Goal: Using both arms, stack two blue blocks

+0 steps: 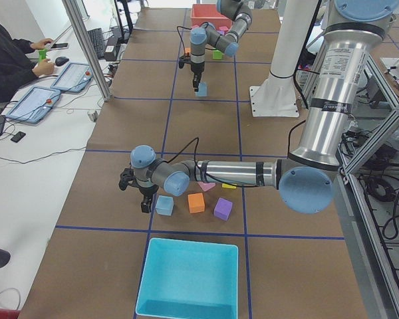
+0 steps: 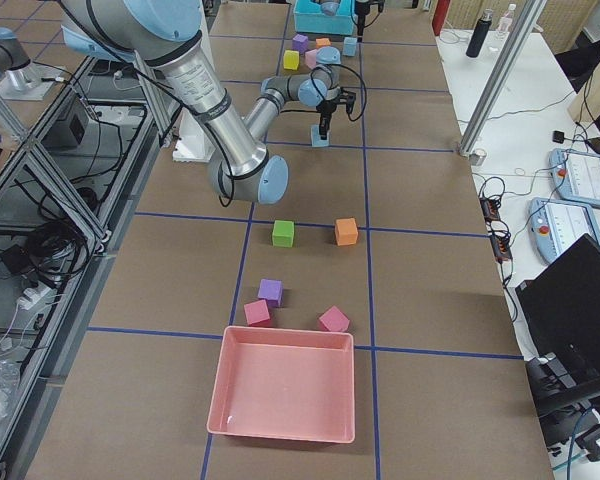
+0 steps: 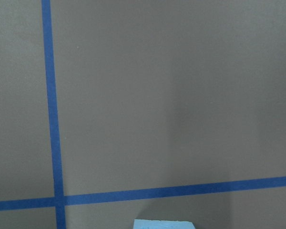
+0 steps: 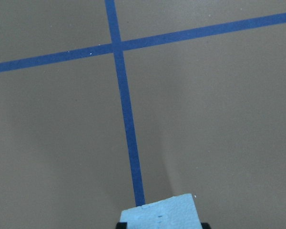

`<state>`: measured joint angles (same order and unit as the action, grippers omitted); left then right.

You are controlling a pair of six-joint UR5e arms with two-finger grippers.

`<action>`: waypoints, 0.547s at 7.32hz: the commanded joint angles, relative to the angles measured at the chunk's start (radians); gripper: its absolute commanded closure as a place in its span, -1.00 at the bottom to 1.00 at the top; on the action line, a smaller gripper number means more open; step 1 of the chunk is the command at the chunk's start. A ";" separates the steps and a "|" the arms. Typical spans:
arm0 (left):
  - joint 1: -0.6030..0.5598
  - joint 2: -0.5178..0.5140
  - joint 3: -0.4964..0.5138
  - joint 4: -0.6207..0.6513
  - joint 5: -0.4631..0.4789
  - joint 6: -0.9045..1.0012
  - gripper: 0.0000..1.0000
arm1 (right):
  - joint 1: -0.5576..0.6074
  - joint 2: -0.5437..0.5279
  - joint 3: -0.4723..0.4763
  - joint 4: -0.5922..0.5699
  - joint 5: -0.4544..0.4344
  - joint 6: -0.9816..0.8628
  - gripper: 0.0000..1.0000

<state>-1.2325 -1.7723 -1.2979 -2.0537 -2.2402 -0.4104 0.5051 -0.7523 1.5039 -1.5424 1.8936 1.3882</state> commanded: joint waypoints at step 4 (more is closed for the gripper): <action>0.021 0.002 -0.001 -0.020 0.002 -0.030 -0.96 | -0.007 0.038 -0.060 0.027 -0.018 0.040 -1.00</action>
<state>-1.2224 -1.7699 -1.3003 -2.0622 -2.2381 -0.4213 0.4977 -0.7177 1.4414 -1.5160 1.8775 1.4224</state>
